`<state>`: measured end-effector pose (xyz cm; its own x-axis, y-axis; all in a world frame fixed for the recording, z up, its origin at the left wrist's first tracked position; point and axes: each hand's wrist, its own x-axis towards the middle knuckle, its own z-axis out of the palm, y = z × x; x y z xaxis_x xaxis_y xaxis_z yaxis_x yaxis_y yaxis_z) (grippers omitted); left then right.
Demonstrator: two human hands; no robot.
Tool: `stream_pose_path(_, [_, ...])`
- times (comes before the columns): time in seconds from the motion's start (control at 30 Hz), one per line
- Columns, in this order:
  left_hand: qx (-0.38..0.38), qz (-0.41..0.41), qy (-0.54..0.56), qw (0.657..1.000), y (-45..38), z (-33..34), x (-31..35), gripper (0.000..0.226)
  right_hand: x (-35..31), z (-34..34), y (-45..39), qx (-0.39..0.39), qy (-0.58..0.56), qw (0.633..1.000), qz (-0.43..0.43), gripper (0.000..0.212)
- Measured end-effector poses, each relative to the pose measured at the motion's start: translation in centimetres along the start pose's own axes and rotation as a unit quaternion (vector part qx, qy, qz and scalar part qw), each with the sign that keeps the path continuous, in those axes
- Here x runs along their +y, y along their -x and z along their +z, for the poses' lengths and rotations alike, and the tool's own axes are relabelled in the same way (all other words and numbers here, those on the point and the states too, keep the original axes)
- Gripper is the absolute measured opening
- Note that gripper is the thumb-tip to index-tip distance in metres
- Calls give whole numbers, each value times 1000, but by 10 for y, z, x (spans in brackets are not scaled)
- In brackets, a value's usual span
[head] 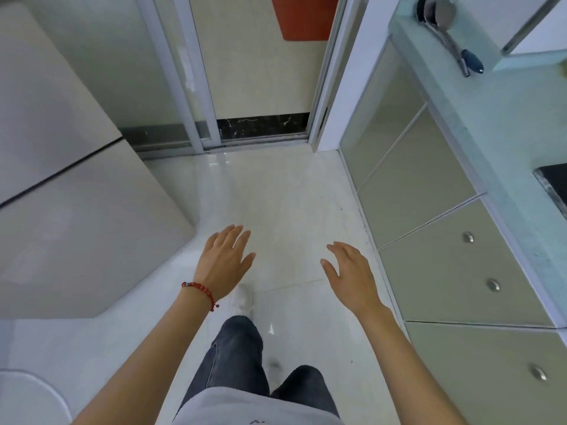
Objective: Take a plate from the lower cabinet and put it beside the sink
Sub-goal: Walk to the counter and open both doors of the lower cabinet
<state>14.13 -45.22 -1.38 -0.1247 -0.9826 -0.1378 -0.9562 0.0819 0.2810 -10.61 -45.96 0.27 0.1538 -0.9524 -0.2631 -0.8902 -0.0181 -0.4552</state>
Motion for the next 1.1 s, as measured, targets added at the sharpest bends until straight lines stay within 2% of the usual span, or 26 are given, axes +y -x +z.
stream_pose_path(0.37, [-43, 33, -9, 998, -193, -45, -75, 53, -54, -24, -189, 23, -20, 999, 38, 42])
stream_pose_path(0.57, [-73, 66, -33, 995, -273, -60, -94, 54, -67, -36, -254, 45, -38, 996, 70, 40])
stream_pose_path(0.7, [-60, 99, -33, 993, -319, -64, -92, 58, -62, -40, -286, 48, -50, 993, 96, 45])
stream_pose_path(0.77, [-51, 113, -46, 991, -343, -64, -90, 52, -58, -44, -305, 50, -52, 992, 102, 48])
stream_pose_path(0.83, [-46, 125, -62, 989, -370, -67, -84, 48, -51, -50, -326, 53, -55, 991, 106, 42])
stream_pose_path(1.0, [-64, 152, -102, 981, -435, -66, -66, 50, -28, -67, -381, 58, -63, 989, 117, 43])
stream_pose_path(1.1, [-58, 186, -103, 975, -472, -65, -49, 42, -14, -82, -408, 56, -65, 987, 138, 44])
